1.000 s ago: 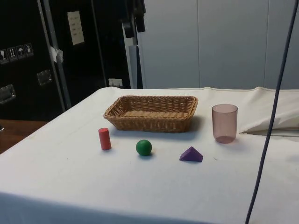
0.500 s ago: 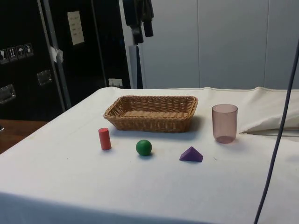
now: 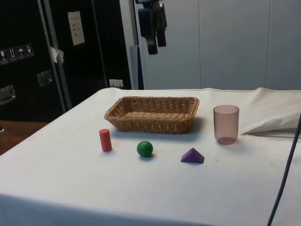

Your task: Pick up the triangular block and place it into the basket.

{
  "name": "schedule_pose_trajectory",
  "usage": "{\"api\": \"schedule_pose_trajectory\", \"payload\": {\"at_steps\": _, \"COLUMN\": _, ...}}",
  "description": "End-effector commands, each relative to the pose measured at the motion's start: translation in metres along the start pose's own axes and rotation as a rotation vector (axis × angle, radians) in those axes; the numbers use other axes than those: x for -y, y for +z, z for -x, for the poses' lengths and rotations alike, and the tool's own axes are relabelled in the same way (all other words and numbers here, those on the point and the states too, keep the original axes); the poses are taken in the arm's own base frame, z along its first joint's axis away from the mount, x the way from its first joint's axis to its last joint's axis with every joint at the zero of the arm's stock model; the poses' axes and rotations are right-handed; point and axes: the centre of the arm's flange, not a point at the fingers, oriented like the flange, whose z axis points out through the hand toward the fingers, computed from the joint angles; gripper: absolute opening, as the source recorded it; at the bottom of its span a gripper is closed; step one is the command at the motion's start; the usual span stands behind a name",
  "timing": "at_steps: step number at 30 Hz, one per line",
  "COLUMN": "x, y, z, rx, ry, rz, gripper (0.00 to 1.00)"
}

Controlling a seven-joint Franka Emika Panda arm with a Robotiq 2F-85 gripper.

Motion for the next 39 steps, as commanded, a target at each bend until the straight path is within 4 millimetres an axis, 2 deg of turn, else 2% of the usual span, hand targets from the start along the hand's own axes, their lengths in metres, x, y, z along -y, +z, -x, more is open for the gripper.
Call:
{"api": "schedule_pose_trajectory", "payload": {"at_steps": 1, "x": 0.002, "y": 0.004, "z": 0.005, "rx": -0.012, "ry": 0.005, "rz": 0.009, "gripper": 1.00}}
{"api": "schedule_pose_trajectory", "payload": {"at_steps": 5, "x": 0.004, "y": 0.011, "z": 0.008, "rx": 0.003, "ry": 0.001, "rz": 0.001, "gripper": 1.00}}
{"api": "schedule_pose_trajectory", "payload": {"at_steps": 6, "x": 0.009, "y": 0.019, "z": 0.015, "rx": -0.007, "ry": 0.008, "rz": 0.009, "gripper": 1.00}}
{"api": "schedule_pose_trajectory", "payload": {"at_steps": 17, "x": 0.026, "y": 0.052, "z": 0.038, "rx": -0.020, "ry": 0.027, "rz": 0.006, "gripper": 1.00}}
{"api": "schedule_pose_trajectory", "payload": {"at_steps": 20, "x": 0.026, "y": 0.054, "z": 0.039, "rx": -0.012, "ry": 0.023, "rz": 0.005, "gripper": 1.00}}
{"api": "schedule_pose_trajectory", "payload": {"at_steps": 27, "x": 0.042, "y": 0.085, "z": 0.055, "rx": -0.022, "ry": 0.055, "rz": 0.007, "gripper": 1.00}}
{"api": "schedule_pose_trajectory", "payload": {"at_steps": 39, "x": 0.056, "y": 0.120, "z": 0.066, "rx": -0.006, "ry": 0.096, "rz": 0.008, "gripper": 1.00}}
